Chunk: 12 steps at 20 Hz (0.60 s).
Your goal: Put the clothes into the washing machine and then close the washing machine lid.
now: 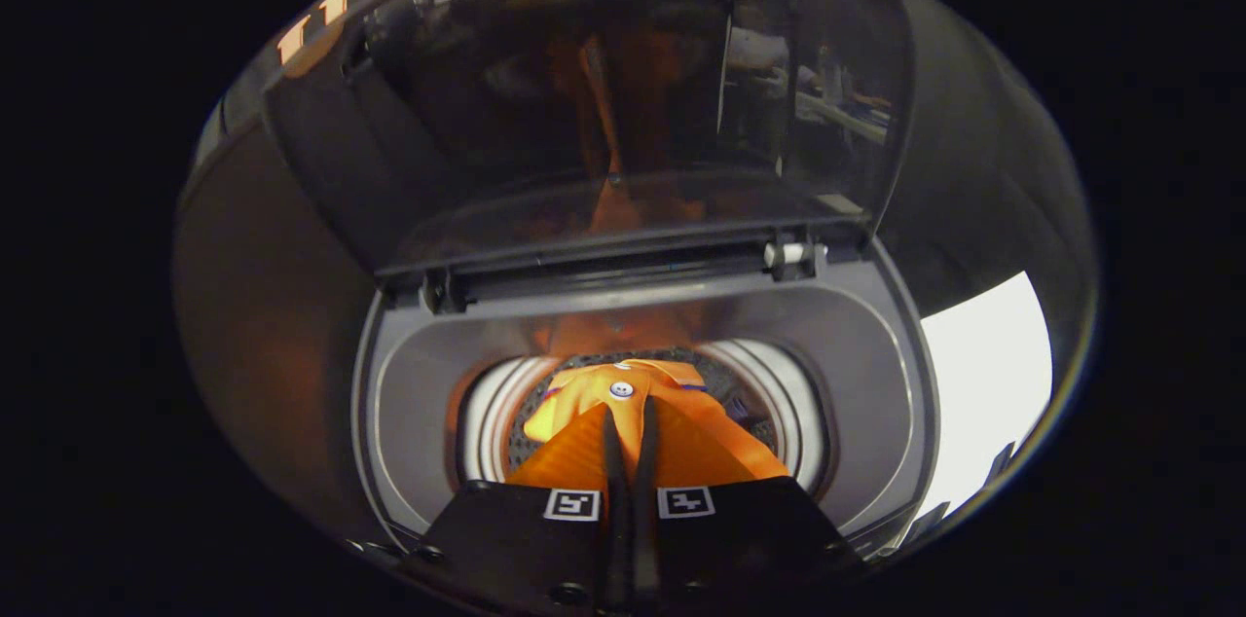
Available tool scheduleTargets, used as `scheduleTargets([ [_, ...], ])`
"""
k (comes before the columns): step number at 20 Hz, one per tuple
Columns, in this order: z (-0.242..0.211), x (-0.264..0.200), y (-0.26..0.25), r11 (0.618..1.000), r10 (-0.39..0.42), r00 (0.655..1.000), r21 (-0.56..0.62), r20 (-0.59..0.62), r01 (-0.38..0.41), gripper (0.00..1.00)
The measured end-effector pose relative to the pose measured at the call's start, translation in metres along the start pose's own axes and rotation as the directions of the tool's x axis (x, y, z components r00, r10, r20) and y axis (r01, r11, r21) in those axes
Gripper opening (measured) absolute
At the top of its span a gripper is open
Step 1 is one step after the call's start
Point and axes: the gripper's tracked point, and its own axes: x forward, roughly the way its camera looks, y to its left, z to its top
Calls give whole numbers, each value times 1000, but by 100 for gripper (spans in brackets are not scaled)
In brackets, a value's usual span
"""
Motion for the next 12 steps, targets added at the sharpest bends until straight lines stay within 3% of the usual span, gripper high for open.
scheduleTargets([
  [6,-29,10,1,1000,-9,997,-21,-73,7,9],
  [11,-35,5,3,999,-17,997,-32,-80,14,32],
  [12,-32,0,1,999,-21,997,-45,-68,18,32],
])
